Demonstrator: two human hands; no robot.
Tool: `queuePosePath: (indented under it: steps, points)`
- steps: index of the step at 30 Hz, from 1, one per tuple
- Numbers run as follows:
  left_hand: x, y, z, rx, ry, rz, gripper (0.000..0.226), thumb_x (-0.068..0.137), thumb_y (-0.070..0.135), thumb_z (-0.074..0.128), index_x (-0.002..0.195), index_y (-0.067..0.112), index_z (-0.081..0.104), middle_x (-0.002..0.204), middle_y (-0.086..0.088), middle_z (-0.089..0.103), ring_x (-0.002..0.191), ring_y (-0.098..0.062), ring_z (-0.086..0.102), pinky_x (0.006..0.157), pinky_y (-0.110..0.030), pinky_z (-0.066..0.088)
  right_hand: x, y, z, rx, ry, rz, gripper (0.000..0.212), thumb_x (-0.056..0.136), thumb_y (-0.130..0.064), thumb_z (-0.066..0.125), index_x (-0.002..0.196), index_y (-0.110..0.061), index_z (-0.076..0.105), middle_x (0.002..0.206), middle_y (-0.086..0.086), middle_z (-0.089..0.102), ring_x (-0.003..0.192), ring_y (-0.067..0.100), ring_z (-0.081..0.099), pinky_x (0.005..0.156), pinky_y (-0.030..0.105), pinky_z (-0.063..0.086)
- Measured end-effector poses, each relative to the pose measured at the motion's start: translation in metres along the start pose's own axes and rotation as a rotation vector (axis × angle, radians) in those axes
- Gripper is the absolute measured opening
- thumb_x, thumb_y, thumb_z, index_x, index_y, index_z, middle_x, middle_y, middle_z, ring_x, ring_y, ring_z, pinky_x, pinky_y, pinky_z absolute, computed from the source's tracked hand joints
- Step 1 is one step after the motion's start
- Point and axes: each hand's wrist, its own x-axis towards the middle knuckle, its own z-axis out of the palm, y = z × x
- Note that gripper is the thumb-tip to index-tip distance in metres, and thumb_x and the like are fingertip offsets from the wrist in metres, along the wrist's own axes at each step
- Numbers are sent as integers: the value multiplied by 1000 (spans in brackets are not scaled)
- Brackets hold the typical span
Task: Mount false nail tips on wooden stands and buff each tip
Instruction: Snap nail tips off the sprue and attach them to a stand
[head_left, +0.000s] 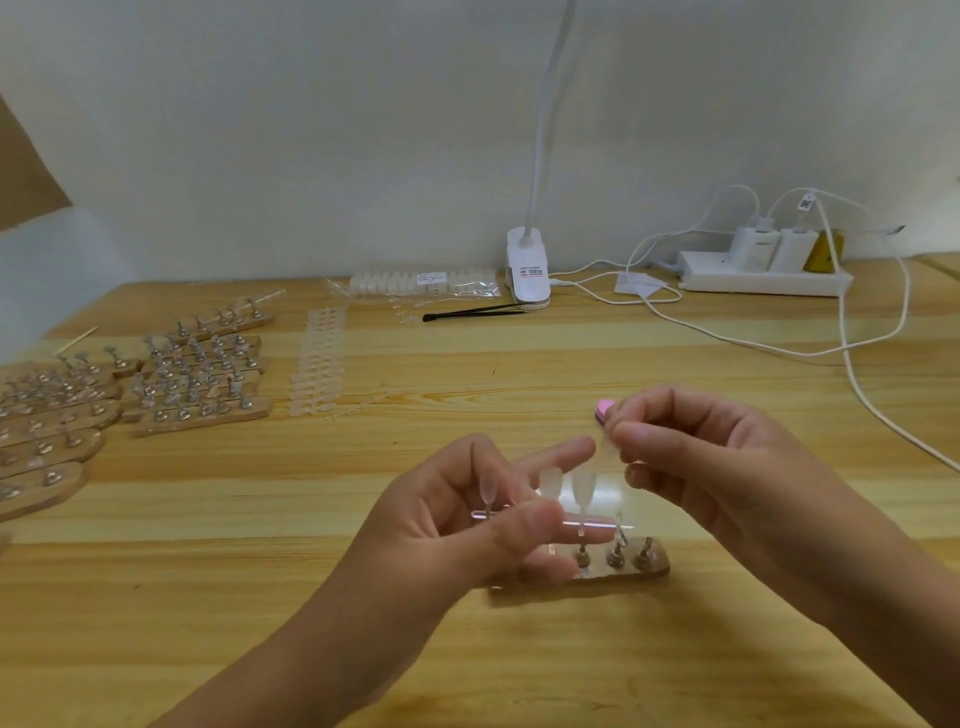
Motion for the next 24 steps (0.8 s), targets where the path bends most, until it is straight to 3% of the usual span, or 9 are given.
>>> queuePosePath:
  steps: [3,7,9,13,17,22,24]
  points:
    - [1,3,-3,-140,-64,-101,15,80,26,74,73,21,62,127,-12,65,90,-22,74,63,-15,55,-1,3,4,-156,14,-14,20,71,-43,81,81,-28,72,86,1,75,107,6,64,86,28,46]
    - [2,3,-5,-282,-38,-155,14,79,23,75,71,21,65,125,-16,65,77,-13,73,56,-13,54,-2,4,7,-302,57,-94,22,69,-48,72,84,-33,73,91,-1,74,102,5,65,84,19,54]
    - [3,4,-7,-323,10,-161,17,72,24,83,68,19,67,124,-21,65,72,-12,73,53,-13,54,-3,4,9,-325,48,-150,22,68,-46,71,87,-34,73,92,-3,73,98,9,67,87,24,54]
    - [3,5,-8,-322,97,-157,25,60,24,90,66,16,67,129,-31,56,63,-13,71,47,-13,52,-4,4,11,-317,32,-206,18,70,-38,72,87,-31,74,94,-4,74,88,15,69,81,26,56]
    - [4,6,-7,-317,92,-157,18,67,21,86,65,18,69,131,-30,55,63,-11,70,47,-12,51,-6,3,13,-330,42,-228,21,73,-42,83,88,-30,74,93,-2,73,88,16,69,80,25,55]
    - [6,6,-9,-287,96,-165,12,72,22,76,66,20,66,134,-40,42,62,-11,69,45,-12,50,-6,2,14,-319,51,-231,17,78,-45,72,89,-32,75,94,-5,74,96,10,68,81,16,53]
    - [7,6,-10,-267,94,-179,12,73,23,76,67,20,66,133,-41,42,61,-11,69,45,-12,50,-5,3,14,-303,43,-218,20,71,-42,70,88,-32,75,93,-3,74,93,10,69,79,17,53]
